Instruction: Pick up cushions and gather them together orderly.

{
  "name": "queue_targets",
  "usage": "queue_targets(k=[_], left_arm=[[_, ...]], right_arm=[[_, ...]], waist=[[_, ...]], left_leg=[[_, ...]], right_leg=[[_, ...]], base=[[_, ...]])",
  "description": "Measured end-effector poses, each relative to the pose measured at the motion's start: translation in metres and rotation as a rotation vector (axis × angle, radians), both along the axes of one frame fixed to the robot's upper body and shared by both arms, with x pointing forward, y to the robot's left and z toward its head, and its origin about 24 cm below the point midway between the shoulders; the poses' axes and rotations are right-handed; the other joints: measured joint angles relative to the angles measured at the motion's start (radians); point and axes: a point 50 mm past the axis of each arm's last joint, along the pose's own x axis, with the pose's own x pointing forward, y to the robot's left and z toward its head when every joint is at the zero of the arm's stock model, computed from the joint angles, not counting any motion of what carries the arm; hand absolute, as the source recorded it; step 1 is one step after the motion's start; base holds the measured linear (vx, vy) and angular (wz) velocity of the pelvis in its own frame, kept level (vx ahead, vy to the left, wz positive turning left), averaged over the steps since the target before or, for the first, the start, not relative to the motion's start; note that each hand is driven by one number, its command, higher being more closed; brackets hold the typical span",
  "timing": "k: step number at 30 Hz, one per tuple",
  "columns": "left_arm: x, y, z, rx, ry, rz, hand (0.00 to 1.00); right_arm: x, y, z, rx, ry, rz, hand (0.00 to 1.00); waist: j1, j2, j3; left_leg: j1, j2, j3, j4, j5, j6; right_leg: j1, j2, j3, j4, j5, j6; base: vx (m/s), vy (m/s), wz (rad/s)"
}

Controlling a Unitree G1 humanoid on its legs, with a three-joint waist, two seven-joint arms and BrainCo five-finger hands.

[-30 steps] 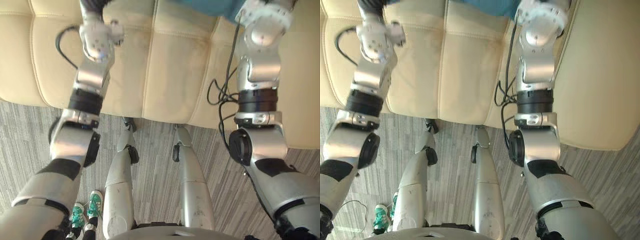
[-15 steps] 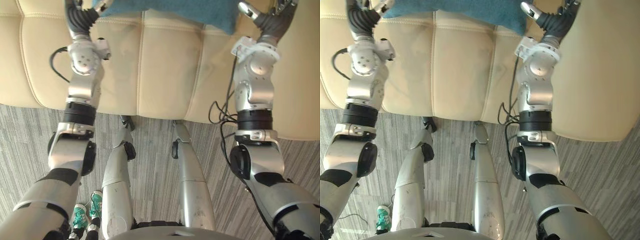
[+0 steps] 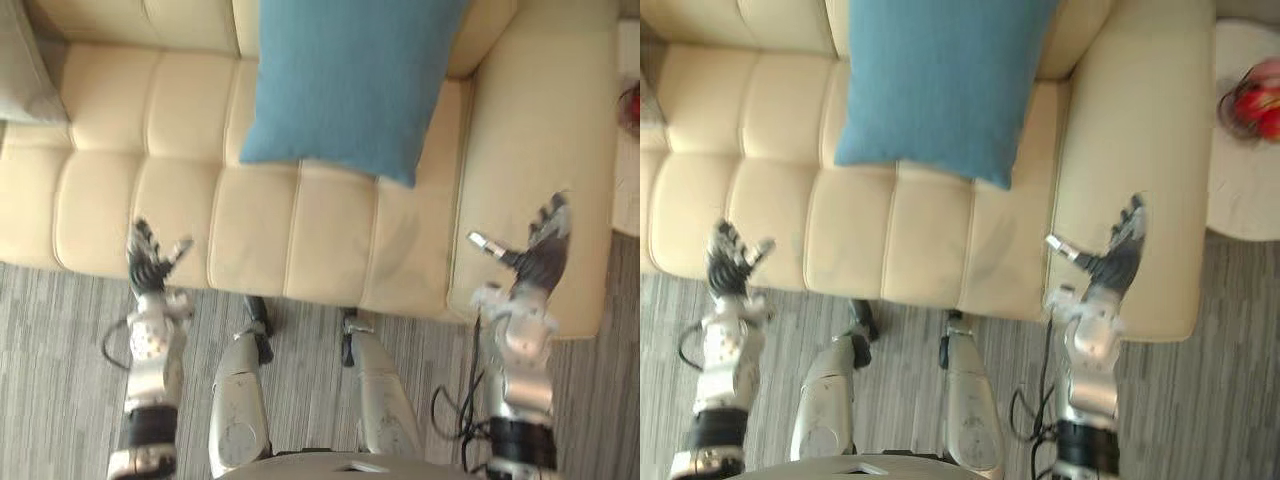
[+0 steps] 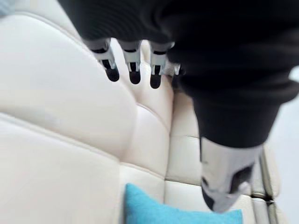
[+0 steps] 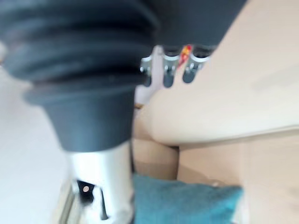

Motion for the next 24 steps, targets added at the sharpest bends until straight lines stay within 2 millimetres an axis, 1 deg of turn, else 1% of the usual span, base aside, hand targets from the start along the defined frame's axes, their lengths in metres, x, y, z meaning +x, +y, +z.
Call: queue_targets(k=[1, 2, 3, 5, 6, 7, 8, 9, 11, 12, 13, 14, 15, 16, 19, 20, 21, 22, 23, 24], left_arm=[[-0.011, -0.003, -0.019, -0.013, 0.081, -0.014, 0.00], [-0.028, -0.006, -0.046, -0.043, 0.204, -0.030, 0.00], [-0.042, -0.009, -0.063, -0.047, 0.296, -0.041, 0.00], [-0.059, -0.012, -0.083, -0.054, 0.406, -0.050, 0.00], [-0.071, -0.015, -0.098, -0.050, 0.498, -0.060, 0.00], [-0.079, -0.016, -0.107, -0.044, 0.558, -0.069, 0.00], [-0.084, -0.017, -0.112, -0.043, 0.592, -0.074, 0.00], [-0.096, -0.020, -0.124, -0.044, 0.672, -0.082, 0.00], [-0.109, -0.021, -0.134, -0.064, 0.746, -0.069, 0.00], [-0.112, -0.022, -0.136, -0.071, 0.760, -0.066, 0.00], [-0.118, -0.024, -0.140, -0.087, 0.793, -0.062, 0.00], [-0.121, -0.024, -0.143, -0.097, 0.812, -0.058, 0.00], [-0.121, -0.025, -0.143, -0.100, 0.816, -0.056, 0.00], [-0.121, -0.026, -0.144, -0.091, 0.825, -0.062, 0.00], [-0.118, -0.026, -0.144, -0.081, 0.823, -0.067, 0.00], [-0.111, -0.026, -0.142, -0.074, 0.808, -0.063, 0.00], [-0.109, -0.027, -0.141, -0.076, 0.802, -0.059, 0.00], [-0.106, -0.029, -0.140, -0.081, 0.794, -0.052, 0.00], [-0.106, -0.028, -0.140, -0.071, 0.796, -0.045, 0.00], [-0.107, -0.027, -0.140, -0.067, 0.802, -0.035, 0.00]], right_arm=[[-0.004, 0.004, -0.022, 0.010, 0.095, 0.017, 0.00], [-0.014, 0.011, -0.057, 0.022, 0.253, 0.048, 0.00], [-0.022, 0.016, -0.080, 0.016, 0.370, 0.058, 0.00], [-0.033, 0.023, -0.107, 0.019, 0.502, 0.083, 0.00], [-0.046, 0.027, -0.132, 0.053, 0.624, 0.097, 0.00], [-0.054, 0.030, -0.149, 0.085, 0.702, 0.096, 0.00], [-0.058, 0.032, -0.157, 0.099, 0.747, 0.095, 0.00], [-0.071, 0.037, -0.176, 0.135, 0.854, 0.098, 0.00], [-0.091, 0.043, -0.195, 0.210, 0.960, 0.070, 0.00], [-0.095, 0.044, -0.199, 0.226, 0.982, 0.064, 0.00], [-0.105, 0.046, -0.206, 0.264, 1.029, 0.043, 0.00], [-0.108, 0.045, -0.209, 0.288, 1.040, 0.023, 0.00], [-0.107, 0.045, -0.209, 0.292, 1.042, 0.020, 0.00], [-0.106, 0.044, -0.209, 0.299, 1.041, 0.011, 0.00], [-0.103, 0.046, -0.210, 0.306, 1.042, 0.017, 0.00], [-0.103, 0.048, -0.212, 0.331, 1.048, 0.016, 0.00], [-0.102, 0.048, -0.211, 0.332, 1.045, 0.012, 0.00], [-0.099, 0.049, -0.211, 0.335, 1.042, 0.014, 0.00], [-0.096, 0.050, -0.211, 0.337, 1.037, 0.018, 0.00], [-0.099, 0.050, -0.213, 0.342, 1.052, 0.016, 0.00]], waist=[[0.001, -0.004, -0.017], [0.002, -0.008, -0.049], [0.004, -0.009, -0.075], [0.009, -0.011, -0.119], [0.010, -0.015, -0.149], [0.011, -0.018, -0.161], [0.012, -0.021, -0.168], [0.015, -0.027, -0.188], [0.018, -0.034, -0.208], [0.018, -0.035, -0.215], [0.018, -0.037, -0.223], [0.018, -0.038, -0.223], [0.018, -0.038, -0.223], [0.026, -0.037, -0.223], [0.027, -0.035, -0.221], [0.031, -0.036, -0.221], [0.037, -0.034, -0.220], [0.049, -0.031, -0.215], [0.047, -0.034, -0.210], [0.048, -0.043, -0.212]], left_leg=[[0.041, 0.001, 0.002, 0.002, -0.012, -0.002], [0.103, 0.001, 0.005, 0.001, -0.033, -0.006], [0.141, 0.003, 0.007, 0.000, -0.051, -0.005], [0.171, 0.008, 0.009, 0.000, -0.066, -0.009], [0.194, 0.008, 0.010, -0.003, -0.077, -0.016], [0.217, 0.009, 0.010, -0.007, -0.081, -0.021], [0.230, 0.009, 0.010, -0.011, -0.083, -0.023], [0.260, 0.007, 0.012, -0.023, -0.084, -0.025], [0.296, 0.006, 0.010, -0.032, -0.089, -0.029], [0.300, 0.006, 0.008, -0.032, -0.090, -0.030], [0.315, 0.006, 0.005, -0.030, -0.091, -0.035], [0.324, 0.006, 0.008, -0.027, -0.091, -0.034], [0.326, 0.008, 0.009, -0.023, -0.093, -0.034], [0.325, 0.017, 0.023, 0.001, -0.099, -0.034], [0.311, 0.033, 0.033, 0.039, -0.117, -0.032], [0.295, 0.051, 0.047, 0.065, -0.129, -0.024], [0.293, 0.065, 0.052, 0.062, -0.127, -0.019], [0.290, 0.083, 0.081, 0.054, -0.119, -0.009], [0.293, 0.082, 0.085, 0.050, -0.108, -0.006], [0.303, 0.081, 0.082, 0.047, -0.103, -0.003]], right_leg=[[0.042, 0.002, 0.000, -0.004, -0.006, 0.001], [0.106, 0.005, 0.000, -0.020, -0.019, 0.005], [0.142, 0.008, 0.000, -0.031, -0.030, 0.001], [0.181, 0.009, -0.005, -0.049, -0.036, -0.005], [0.213, 0.007, -0.013, -0.068, -0.037, -0.005], [0.241, 0.007, -0.017, -0.084, -0.036, -0.006], [0.256, 0.006, -0.020, -0.092, -0.035, -0.007], [0.293, -0.001, -0.041, -0.118, -0.031, -0.009], [0.336, -0.003, -0.050, -0.141, -0.026, -0.009], [0.345, -0.004, -0.053, -0.147, -0.024, -0.008], [0.366, -0.004, -0.058, -0.156, -0.019, -0.001], [0.377, -0.004, -0.055, -0.162, -0.011, 0.007], [0.380, -0.003, -0.053, -0.164, -0.008, 0.008], [0.379, 0.002, -0.037, -0.165, 0.006, 0.012], [0.370, 0.016, -0.030, -0.160, 0.019, 0.016], [0.353, 0.020, -0.041, -0.149, 0.045, 0.017], [0.347, 0.023, -0.046, -0.153, 0.059, 0.017], [0.331, 0.013, -0.088, -0.097, 0.036, 0.001], [0.280, -0.032, -0.165, 0.168, -0.089, -0.021], [0.279, -0.069, -0.189, 0.328, -0.142, -0.004]], base=[[0.12, 0.009, -0.06], [0.11, 0.008, -0.08], [0.09, 0.010, -0.08], [0.04, 0.020, -0.06], [0.07, 0.027, -0.01], [0.06, 0.020, 0.00], [0.06, 0.025, 0.00], [0.05, 0.023, -0.02], [0.06, 0.015, 0.03], [0.06, 0.008, 0.07], [0.05, 0.013, 0.00], [0.04, 0.018, -0.04], [0.01, 0.030, -0.21], [0.00, 0.028, -0.22], [-0.03, 0.012, -0.24], [-0.13, 0.013, -0.34], [-0.13, 0.004, -0.44], [-0.19, -0.001, -0.35], [-0.17, -0.019, -0.19], [-0.16, -0.025, 0.00]])
